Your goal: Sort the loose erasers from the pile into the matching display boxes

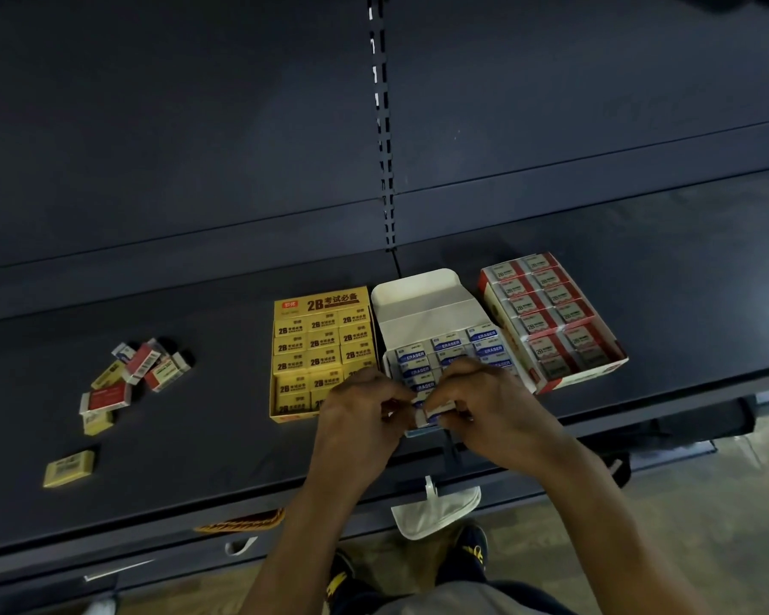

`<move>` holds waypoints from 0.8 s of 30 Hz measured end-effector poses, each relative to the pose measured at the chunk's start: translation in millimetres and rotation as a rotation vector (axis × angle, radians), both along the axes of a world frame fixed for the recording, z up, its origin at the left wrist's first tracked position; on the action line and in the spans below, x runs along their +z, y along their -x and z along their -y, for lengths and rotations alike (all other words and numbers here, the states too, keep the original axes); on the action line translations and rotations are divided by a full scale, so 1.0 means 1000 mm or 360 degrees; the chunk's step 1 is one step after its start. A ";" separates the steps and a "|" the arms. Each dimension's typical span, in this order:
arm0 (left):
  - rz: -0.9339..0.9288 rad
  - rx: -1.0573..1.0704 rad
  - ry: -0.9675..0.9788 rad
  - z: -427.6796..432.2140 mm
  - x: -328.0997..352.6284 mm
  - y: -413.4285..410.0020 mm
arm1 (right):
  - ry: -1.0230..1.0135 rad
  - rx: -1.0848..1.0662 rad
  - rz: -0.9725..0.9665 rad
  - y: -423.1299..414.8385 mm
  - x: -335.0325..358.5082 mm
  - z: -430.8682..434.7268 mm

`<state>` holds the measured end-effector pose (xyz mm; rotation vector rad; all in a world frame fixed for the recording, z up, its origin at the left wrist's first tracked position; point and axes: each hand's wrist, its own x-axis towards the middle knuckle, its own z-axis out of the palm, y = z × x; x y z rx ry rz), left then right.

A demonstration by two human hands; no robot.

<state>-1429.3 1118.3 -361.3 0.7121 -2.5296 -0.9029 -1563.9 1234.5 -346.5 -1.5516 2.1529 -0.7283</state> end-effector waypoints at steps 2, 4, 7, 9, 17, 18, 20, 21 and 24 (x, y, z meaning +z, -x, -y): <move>-0.0007 -0.0047 -0.0020 0.002 0.002 -0.002 | -0.0016 0.0025 0.0021 -0.005 0.001 0.004; 0.0006 -0.0079 -0.0031 0.003 0.004 -0.004 | -0.0020 0.0012 0.0015 -0.007 0.003 0.007; 0.0042 -0.0107 -0.0040 0.002 0.004 -0.005 | 0.0006 -0.0039 -0.0016 -0.008 0.005 0.010; 0.0055 -0.0095 -0.0058 0.002 0.004 -0.005 | -0.0010 -0.0055 -0.0038 -0.007 0.005 0.013; 0.0022 -0.0045 -0.0005 -0.001 0.000 -0.003 | -0.0203 -0.0093 -0.0085 -0.011 0.008 0.021; 0.0005 -0.0038 -0.0018 0.000 0.000 -0.003 | -0.0227 -0.0106 -0.0078 -0.011 0.009 0.022; -0.0026 -0.0041 -0.0020 0.001 0.001 -0.007 | -0.0254 -0.0156 -0.0108 -0.013 0.012 0.024; -0.0046 -0.0046 0.0003 0.002 0.002 -0.010 | -0.0242 -0.0208 -0.0129 -0.015 0.013 0.024; -0.0102 -0.0003 0.0021 0.009 0.003 -0.027 | -0.0087 -0.0406 -0.0156 -0.022 0.014 0.030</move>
